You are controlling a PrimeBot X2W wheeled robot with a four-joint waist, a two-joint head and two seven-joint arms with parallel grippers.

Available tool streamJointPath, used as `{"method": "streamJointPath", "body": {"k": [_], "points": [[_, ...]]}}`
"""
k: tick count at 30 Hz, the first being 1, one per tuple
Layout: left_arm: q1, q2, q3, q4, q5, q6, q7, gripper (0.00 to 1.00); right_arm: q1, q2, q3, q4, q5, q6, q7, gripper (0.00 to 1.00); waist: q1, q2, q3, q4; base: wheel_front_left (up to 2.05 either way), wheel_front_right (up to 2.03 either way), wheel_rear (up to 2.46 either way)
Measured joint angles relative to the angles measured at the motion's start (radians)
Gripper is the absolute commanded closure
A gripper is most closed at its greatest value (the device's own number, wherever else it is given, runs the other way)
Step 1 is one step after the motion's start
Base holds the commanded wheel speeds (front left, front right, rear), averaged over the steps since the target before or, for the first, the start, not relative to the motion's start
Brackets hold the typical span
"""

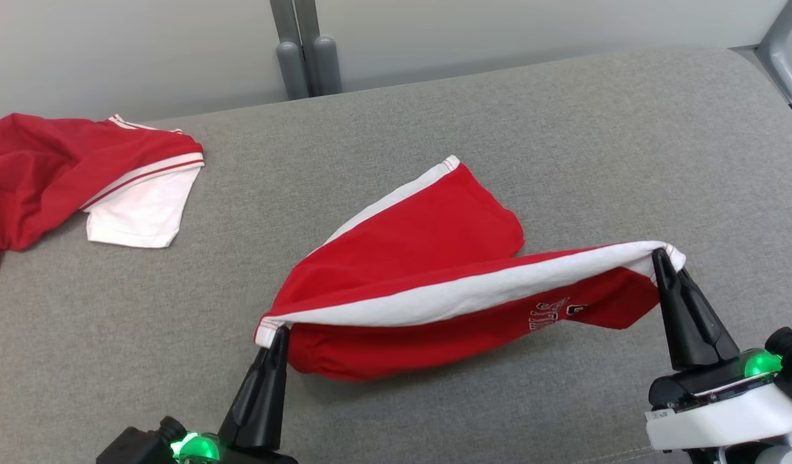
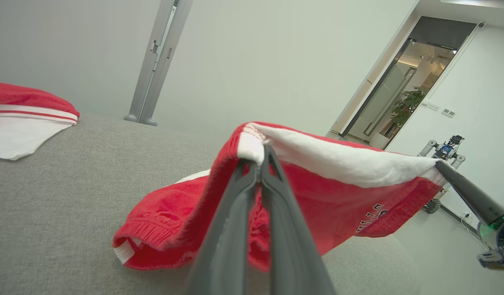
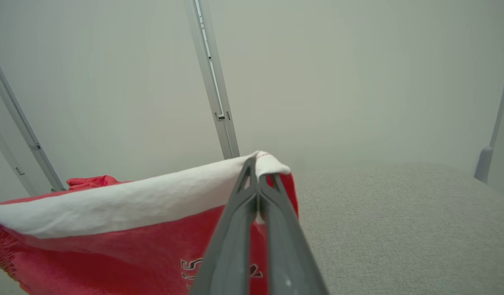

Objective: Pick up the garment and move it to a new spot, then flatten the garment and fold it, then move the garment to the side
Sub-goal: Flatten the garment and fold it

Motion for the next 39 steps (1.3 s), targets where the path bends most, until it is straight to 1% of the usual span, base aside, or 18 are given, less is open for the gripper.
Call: {"method": "streamJointPath", "body": {"k": [5, 9, 15, 23, 34, 39], "points": [[-0.004, -0.020, -0.024, 0.118, -0.054, 0.000, 0.000, 1.00, -0.030, -0.016, 0.021, 0.120, 0.017, 0.000, 0.011, 1.00, 0.0000, 0.0000, 0.012, 0.022, 0.00, 0.00, 0.00], [-0.057, -0.040, -0.051, 0.229, -0.107, 0.000, 0.006, 1.00, -0.110, -0.043, 0.033, 0.244, 0.042, 0.000, 0.009, 1.00, 0.0000, 0.0000, 0.029, 0.043, 0.00, 0.00, 0.00], [-0.186, -0.083, -0.040, 0.391, -0.174, 0.000, 0.011, 1.00, -0.288, -0.095, 0.111, 0.421, 0.078, 0.000, 0.022, 1.00, 0.0000, 0.0000, 0.061, 0.081, 0.00, 0.00, 0.00], [-0.337, -0.117, -0.040, 0.573, -0.187, 0.017, 0.025, 1.00, -0.552, -0.147, 0.242, 0.667, 0.132, 0.000, 0.039, 1.00, 0.0001, 0.0000, 0.110, 0.130, 0.00, 0.00, 0.00], [-0.491, -0.138, -0.090, 0.696, -0.194, 0.022, 0.029, 1.00, -0.837, -0.172, 0.392, 0.977, 0.212, 0.000, 0.048, 1.00, 0.0001, 0.0000, 0.181, 0.196, 0.00, 0.00, 0.00], [-0.530, -0.141, -0.113, 0.723, -0.202, 0.019, 0.024, 1.00, -0.934, -0.172, 0.463, 1.083, 0.247, 0.000, 0.038, 1.00, 0.0001, 0.0000, 0.211, 0.221, 0.00, 0.00, 0.00]]}}
